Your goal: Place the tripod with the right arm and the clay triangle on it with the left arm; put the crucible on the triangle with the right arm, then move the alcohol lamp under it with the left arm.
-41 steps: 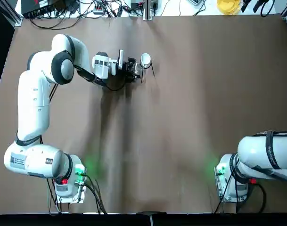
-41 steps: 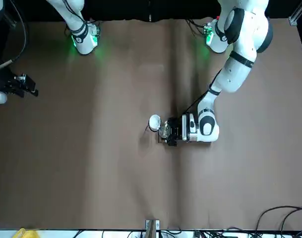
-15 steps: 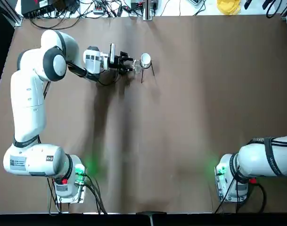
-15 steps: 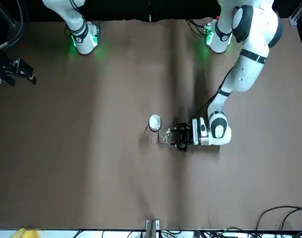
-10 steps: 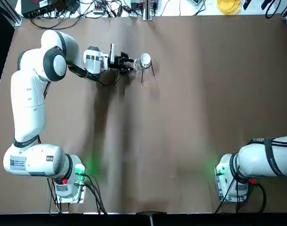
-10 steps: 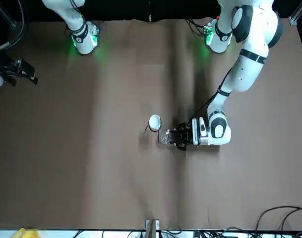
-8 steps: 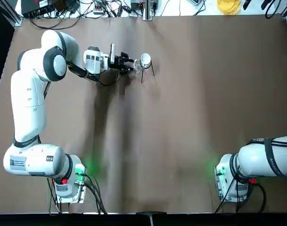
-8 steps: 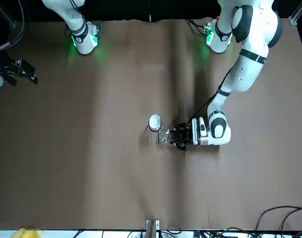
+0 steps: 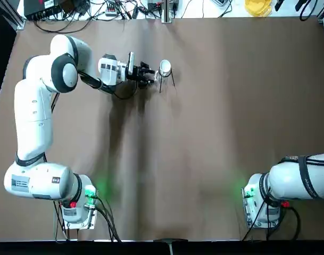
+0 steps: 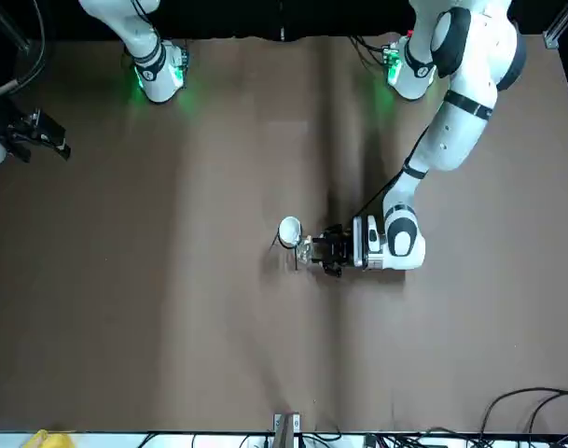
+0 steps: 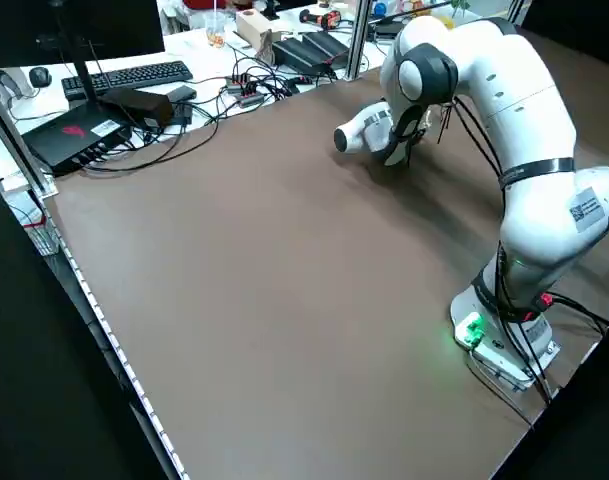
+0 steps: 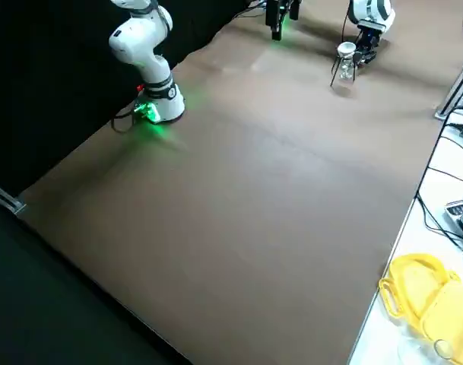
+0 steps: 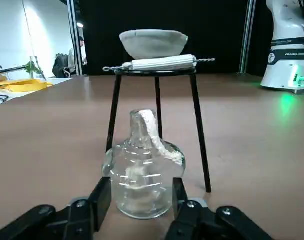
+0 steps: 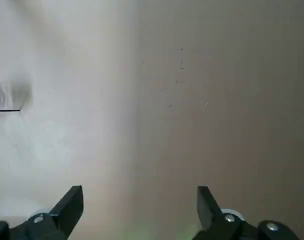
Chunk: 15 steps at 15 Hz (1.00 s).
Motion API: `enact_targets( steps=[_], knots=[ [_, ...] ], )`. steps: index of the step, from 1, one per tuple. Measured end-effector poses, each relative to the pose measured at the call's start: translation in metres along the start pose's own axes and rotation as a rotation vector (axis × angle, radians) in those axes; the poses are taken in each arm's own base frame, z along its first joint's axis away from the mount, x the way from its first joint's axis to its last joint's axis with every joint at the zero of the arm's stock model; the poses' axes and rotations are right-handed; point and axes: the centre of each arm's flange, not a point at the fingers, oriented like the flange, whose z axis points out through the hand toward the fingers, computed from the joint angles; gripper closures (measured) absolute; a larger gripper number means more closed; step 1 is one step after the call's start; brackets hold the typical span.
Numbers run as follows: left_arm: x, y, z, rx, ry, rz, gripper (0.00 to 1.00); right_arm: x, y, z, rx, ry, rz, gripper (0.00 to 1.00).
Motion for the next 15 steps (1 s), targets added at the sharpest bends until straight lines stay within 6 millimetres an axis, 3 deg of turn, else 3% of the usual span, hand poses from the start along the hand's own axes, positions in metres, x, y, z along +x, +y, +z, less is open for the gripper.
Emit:
enact_targets(
  steps=[7,15],
  knots=[
    [0.001,0.004,0.007,-0.009,0.006,-0.005,0.43,0.001,0.003,0.000,-0.001,0.009,0.004,0.00],
    [0.010,0.016,0.043,-0.001,0.045,-0.036,0.43,0.002,0.001,-0.001,-0.006,0.019,-0.001,0.00]
  ],
)
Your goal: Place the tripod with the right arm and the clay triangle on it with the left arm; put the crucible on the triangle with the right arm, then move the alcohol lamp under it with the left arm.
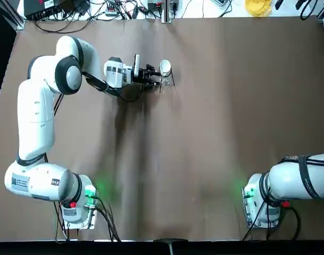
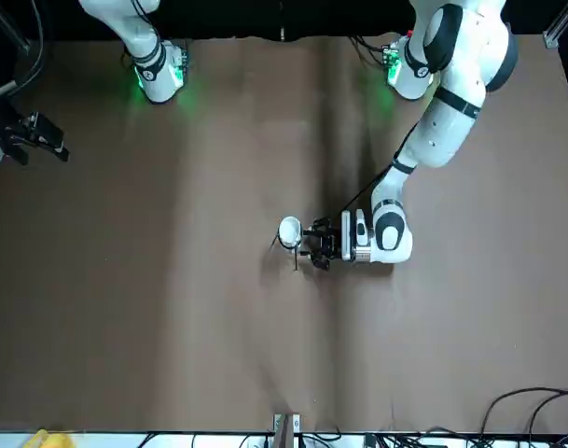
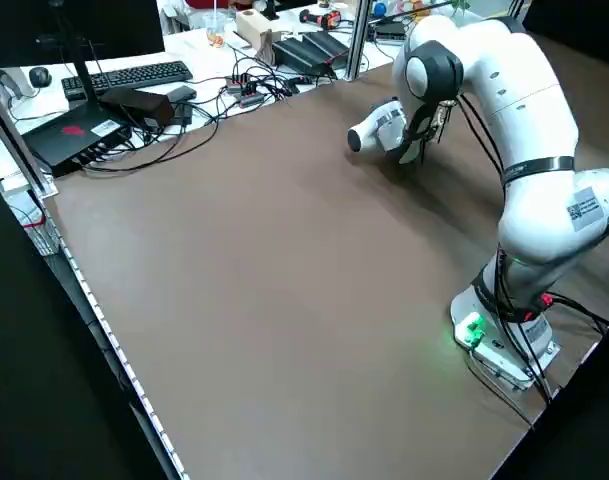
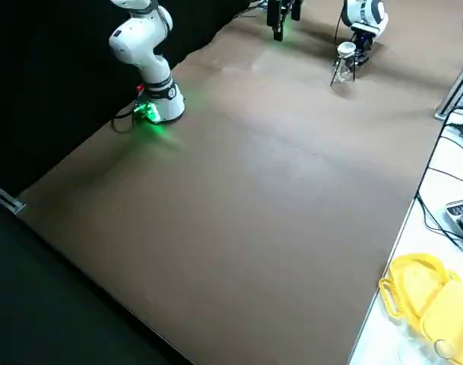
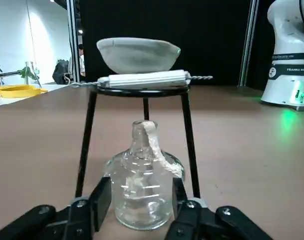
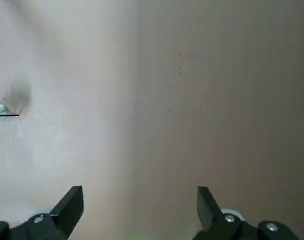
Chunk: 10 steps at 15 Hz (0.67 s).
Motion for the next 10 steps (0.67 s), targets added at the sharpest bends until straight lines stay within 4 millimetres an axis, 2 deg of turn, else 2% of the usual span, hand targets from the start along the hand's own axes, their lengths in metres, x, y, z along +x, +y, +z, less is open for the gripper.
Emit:
enact_targets(
  steps=[4,5,7,9,10],
  knots=[
    [0.000,0.001,0.002,0.000,0.002,-0.002,0.42,0.000,0.000,0.000,-0.001,0.000,0.000,0.00],
    [0.000,0.000,0.000,0.004,0.001,-0.002,0.37,0.000,0.000,0.000,-0.001,0.000,0.000,0.00],
    [-0.002,-0.005,-0.010,0.020,-0.003,-0.003,0.20,0.000,0.000,0.000,-0.002,0.000,0.000,0.00],
    [-0.004,-0.013,-0.030,0.049,-0.008,-0.004,0.02,0.000,0.000,0.000,-0.002,0.000,0.000,0.00],
    [-0.002,-0.019,-0.043,0.057,-0.015,-0.009,0.00,0.000,0.000,0.001,-0.002,-0.001,0.000,0.00]
  ],
)
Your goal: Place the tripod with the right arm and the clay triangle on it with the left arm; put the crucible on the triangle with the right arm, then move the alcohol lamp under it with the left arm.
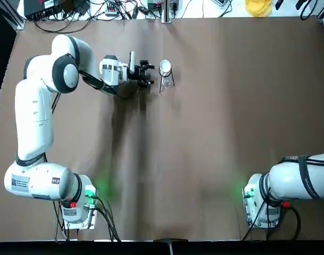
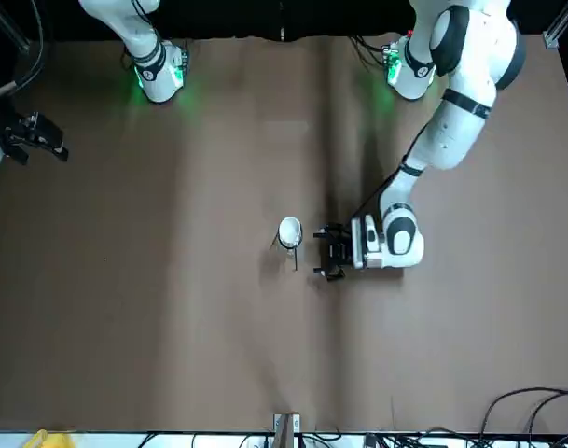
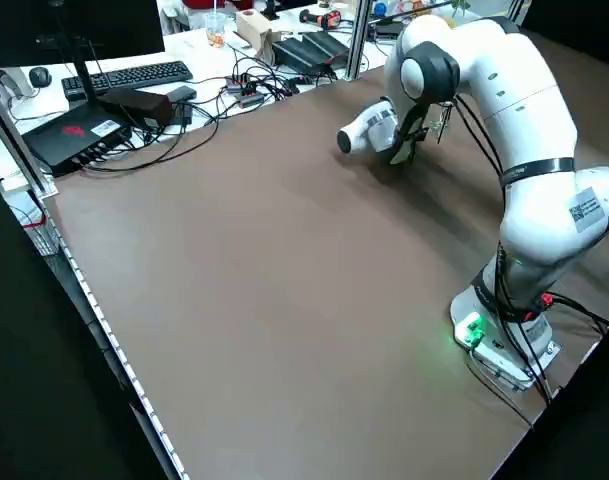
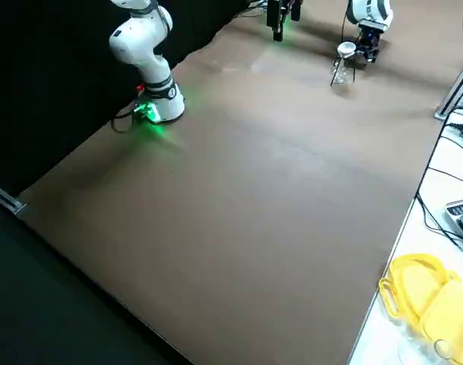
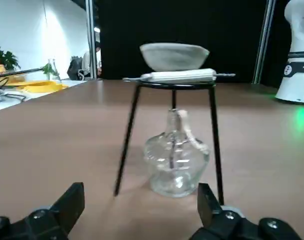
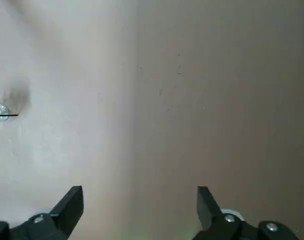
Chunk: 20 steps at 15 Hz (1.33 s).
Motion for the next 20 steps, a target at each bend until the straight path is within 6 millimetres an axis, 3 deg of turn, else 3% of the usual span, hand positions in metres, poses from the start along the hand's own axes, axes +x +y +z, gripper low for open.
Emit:
enact_targets(
  steps=[4,8,13,14,20],
  knots=[
    [0.028,-0.033,-0.067,0.001,-0.069,-0.027,0.00,0.000,0.000,0.001,0.000,-0.002,0.000,0.00],
    [0.098,-0.069,-0.117,-0.040,-0.223,-0.129,0.00,0.000,0.001,0.002,0.000,-0.004,-0.001,0.00],
    [0.205,-0.088,-0.143,0.009,-0.431,-0.375,0.00,0.000,0.003,0.006,0.000,-0.012,-0.025,0.00],
    [0.243,-0.087,-0.151,0.065,-0.507,-0.495,0.00,0.000,0.004,0.006,0.000,-0.009,-0.027,0.00],
    [0.350,-0.069,-0.174,0.329,-0.691,-0.798,0.00,0.001,0.001,0.007,0.000,-0.002,-0.041,0.00]
  ],
)
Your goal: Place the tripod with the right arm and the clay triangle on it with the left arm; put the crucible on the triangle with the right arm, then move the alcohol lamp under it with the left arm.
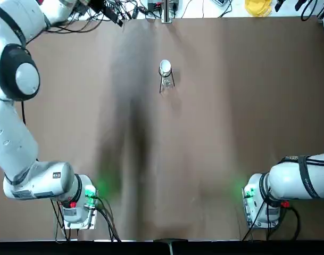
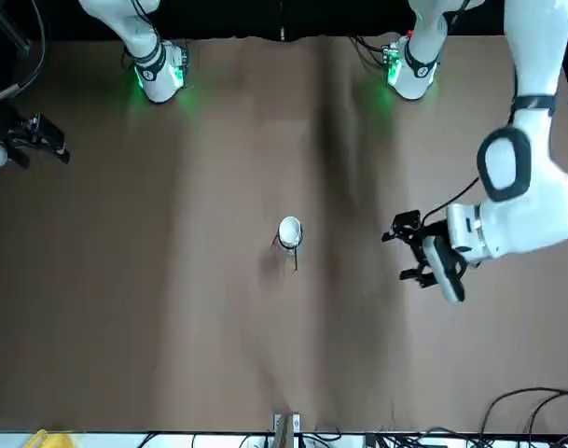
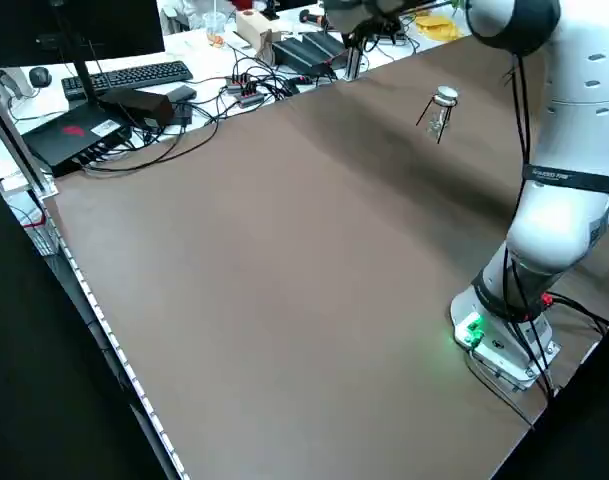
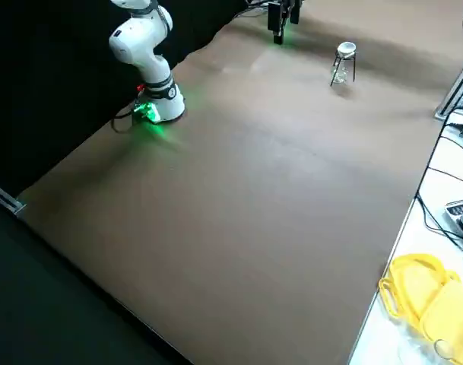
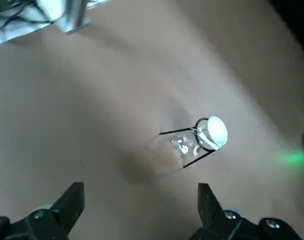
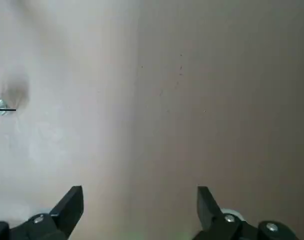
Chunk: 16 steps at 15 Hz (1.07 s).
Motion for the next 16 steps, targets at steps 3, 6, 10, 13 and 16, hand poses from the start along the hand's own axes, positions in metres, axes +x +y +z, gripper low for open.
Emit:
enact_targets(
  steps=[3,6,10,13,16],
  knots=[
    [0.003,0.027,-0.032,0.116,-0.058,-0.144,0.00,0.001,-0.002,-0.001,-0.001,0.012,-0.005,0.00],
    [-0.002,0.051,-0.060,0.241,-0.145,-0.281,0.00,0.004,-0.001,-0.003,-0.003,0.034,-0.002,0.00],
    [-0.021,0.075,-0.090,0.468,-0.297,-0.442,0.00,0.003,0.007,-0.005,-0.005,0.040,0.011,0.00],
    [-0.030,0.083,-0.107,0.605,-0.357,-0.435,0.00,0.003,0.009,-0.004,-0.007,0.038,0.009,0.00],
    [-0.033,0.089,-0.120,0.682,-0.358,-0.464,0.00,0.002,0.010,-0.004,-0.009,0.036,0.010,0.00]
  ],
)
